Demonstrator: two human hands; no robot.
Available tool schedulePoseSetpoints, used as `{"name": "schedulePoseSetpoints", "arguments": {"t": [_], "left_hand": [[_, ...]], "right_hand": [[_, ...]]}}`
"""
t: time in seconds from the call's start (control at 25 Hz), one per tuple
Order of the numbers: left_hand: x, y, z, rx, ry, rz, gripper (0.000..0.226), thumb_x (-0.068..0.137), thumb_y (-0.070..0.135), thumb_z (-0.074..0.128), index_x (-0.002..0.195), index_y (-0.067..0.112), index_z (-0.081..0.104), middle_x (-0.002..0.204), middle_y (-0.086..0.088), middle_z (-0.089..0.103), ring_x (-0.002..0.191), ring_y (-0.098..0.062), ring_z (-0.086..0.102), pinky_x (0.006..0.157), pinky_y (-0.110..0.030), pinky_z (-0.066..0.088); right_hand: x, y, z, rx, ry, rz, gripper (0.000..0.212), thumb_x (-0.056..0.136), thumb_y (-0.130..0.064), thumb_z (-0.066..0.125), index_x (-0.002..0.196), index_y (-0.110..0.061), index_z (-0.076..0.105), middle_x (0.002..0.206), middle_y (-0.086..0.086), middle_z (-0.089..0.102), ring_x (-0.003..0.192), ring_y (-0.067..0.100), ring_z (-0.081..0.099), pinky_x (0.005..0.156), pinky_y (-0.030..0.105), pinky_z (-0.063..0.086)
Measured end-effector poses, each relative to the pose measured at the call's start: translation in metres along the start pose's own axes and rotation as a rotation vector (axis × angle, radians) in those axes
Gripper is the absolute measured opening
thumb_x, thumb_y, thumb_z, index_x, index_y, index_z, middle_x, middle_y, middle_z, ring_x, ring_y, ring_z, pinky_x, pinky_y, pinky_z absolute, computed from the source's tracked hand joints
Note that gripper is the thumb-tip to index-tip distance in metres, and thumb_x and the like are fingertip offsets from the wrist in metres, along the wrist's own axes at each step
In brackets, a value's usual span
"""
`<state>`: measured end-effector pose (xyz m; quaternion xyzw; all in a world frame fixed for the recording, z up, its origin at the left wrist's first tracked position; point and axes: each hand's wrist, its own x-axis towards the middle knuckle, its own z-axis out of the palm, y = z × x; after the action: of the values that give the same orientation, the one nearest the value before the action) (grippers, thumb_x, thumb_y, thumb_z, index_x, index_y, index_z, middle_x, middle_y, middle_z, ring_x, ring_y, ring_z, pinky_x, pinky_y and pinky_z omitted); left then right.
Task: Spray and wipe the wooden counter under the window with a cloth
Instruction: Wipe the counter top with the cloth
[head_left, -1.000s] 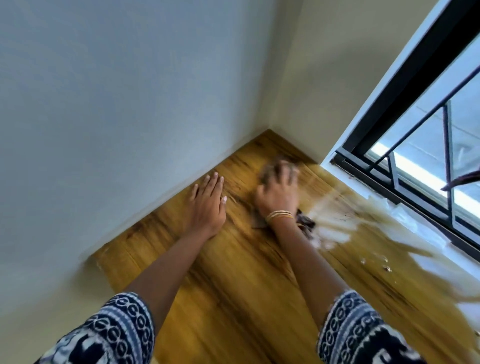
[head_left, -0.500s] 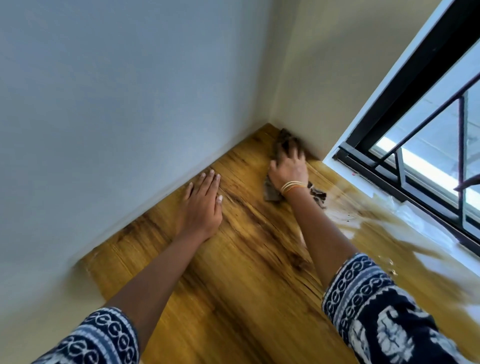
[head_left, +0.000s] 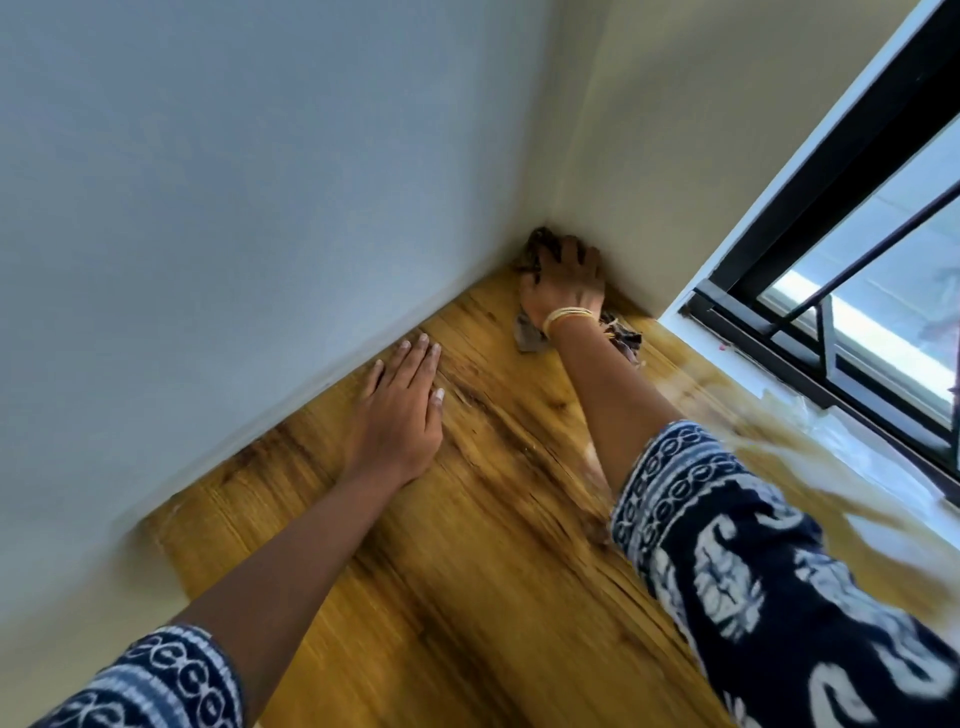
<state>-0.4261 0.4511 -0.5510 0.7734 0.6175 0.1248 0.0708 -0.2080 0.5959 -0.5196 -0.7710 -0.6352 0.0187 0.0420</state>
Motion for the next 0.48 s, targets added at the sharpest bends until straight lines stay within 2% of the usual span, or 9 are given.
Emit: {"name": "schedulePoseSetpoints", "arguments": {"t": [0.08,0.2,0.32,0.4,0.44,0.48], "left_hand": [[0.0,0.0,-0.001,-0.01,-0.009,0.001,0.056,0.099,0.033,0.024,0.153,0.021,0.019,0.161,0.004,0.015,0.149,-0.011,0.009,0.121,-0.035,0.007],[0.001,0.0,-0.001,-0.025,-0.01,-0.002,0.056,0.098,0.034,0.022,0.153,0.02,0.02,0.16,0.003,0.016,0.148,-0.012,0.009,0.121,-0.036,0.008],[0.0,0.001,0.0,-0.026,-0.016,-0.008,0.055,0.099,0.032,0.025,0.153,0.02,0.019,0.161,0.002,0.016,0.149,-0.012,0.01,0.121,-0.037,0.009],[0.0,0.001,0.0,-0.039,-0.012,-0.011,0.055,0.099,0.031,0.027,0.152,0.02,0.02,0.16,0.002,0.017,0.148,-0.013,0.01,0.121,-0.039,0.01],[0.001,0.001,0.0,-0.042,-0.008,-0.008,0.055,0.099,0.03,0.028,0.152,0.02,0.02,0.16,0.001,0.017,0.148,-0.014,0.011,0.121,-0.039,0.01],[0.001,0.002,0.0,-0.041,-0.006,-0.006,0.055,0.099,0.029,0.028,0.152,0.019,0.021,0.16,0.001,0.018,0.148,-0.014,0.011,0.121,-0.039,0.01]], "right_hand": [[-0.016,-0.013,0.002,0.072,0.03,0.076,0.054,0.087,-0.038,0.042,0.136,-0.018,0.051,0.139,0.012,0.044,0.123,0.037,0.039,0.096,0.044,0.036],[-0.059,0.022,0.004,0.127,0.102,0.178,0.055,0.084,-0.043,0.038,0.133,-0.023,0.052,0.137,0.011,0.044,0.118,0.036,0.042,0.095,0.045,0.038],[-0.111,0.09,0.004,0.058,0.124,0.419,0.057,0.085,-0.047,0.03,0.133,-0.022,0.048,0.142,0.013,0.038,0.122,0.037,0.039,0.102,0.046,0.035],[-0.127,0.111,-0.003,0.071,0.113,0.589,0.061,0.089,-0.046,0.031,0.141,-0.016,0.041,0.15,0.015,0.031,0.132,0.04,0.031,0.111,0.049,0.029],[-0.132,0.108,-0.007,0.075,0.111,0.593,0.061,0.091,-0.044,0.032,0.144,-0.014,0.037,0.153,0.017,0.027,0.137,0.04,0.026,0.115,0.05,0.025],[-0.138,0.096,-0.012,0.07,0.105,0.513,0.06,0.093,-0.042,0.032,0.145,-0.014,0.035,0.155,0.017,0.024,0.141,0.038,0.022,0.118,0.051,0.022]]}}
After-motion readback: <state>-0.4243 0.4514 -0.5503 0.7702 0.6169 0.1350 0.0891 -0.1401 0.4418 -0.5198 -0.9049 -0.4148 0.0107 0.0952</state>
